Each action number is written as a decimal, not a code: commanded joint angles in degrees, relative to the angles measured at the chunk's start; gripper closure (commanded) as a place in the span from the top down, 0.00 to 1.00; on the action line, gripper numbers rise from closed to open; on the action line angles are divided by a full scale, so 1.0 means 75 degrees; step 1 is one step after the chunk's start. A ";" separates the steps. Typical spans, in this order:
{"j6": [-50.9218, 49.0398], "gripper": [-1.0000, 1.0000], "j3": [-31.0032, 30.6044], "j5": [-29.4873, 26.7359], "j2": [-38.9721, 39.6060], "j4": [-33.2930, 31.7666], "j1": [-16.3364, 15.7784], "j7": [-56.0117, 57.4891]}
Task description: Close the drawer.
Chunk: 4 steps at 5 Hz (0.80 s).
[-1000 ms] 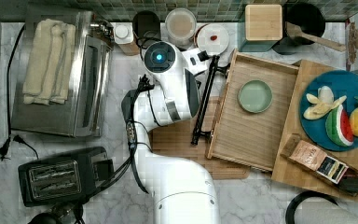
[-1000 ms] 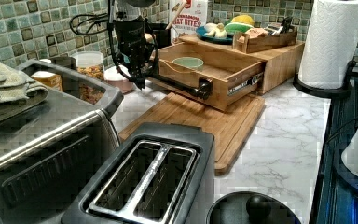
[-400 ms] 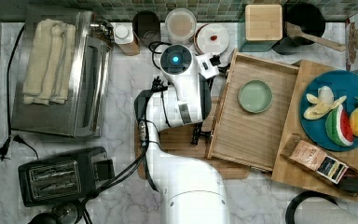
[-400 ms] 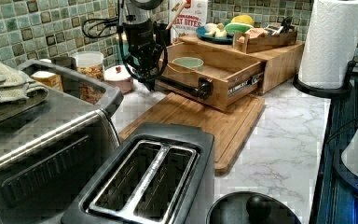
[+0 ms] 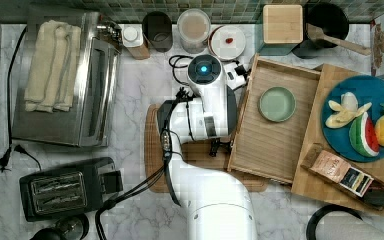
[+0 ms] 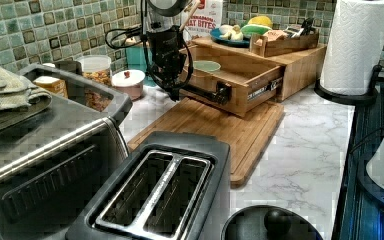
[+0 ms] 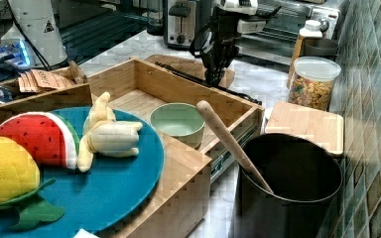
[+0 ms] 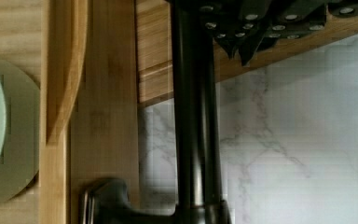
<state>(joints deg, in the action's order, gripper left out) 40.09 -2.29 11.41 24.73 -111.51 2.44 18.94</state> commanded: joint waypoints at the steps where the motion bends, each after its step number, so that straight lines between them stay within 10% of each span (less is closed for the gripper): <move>1: -0.0416 0.00 0.0594 -0.0213 -0.0908 0.0053 0.1305 0.2034; 3: 0.0465 0.00 0.0349 -0.0058 -0.0725 -0.0213 0.2385 0.2765; 4: -0.0057 0.00 0.0783 0.0046 -0.0790 0.0072 0.2240 0.2867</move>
<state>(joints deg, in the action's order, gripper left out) 40.76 -2.00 9.83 21.14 -114.26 14.18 37.74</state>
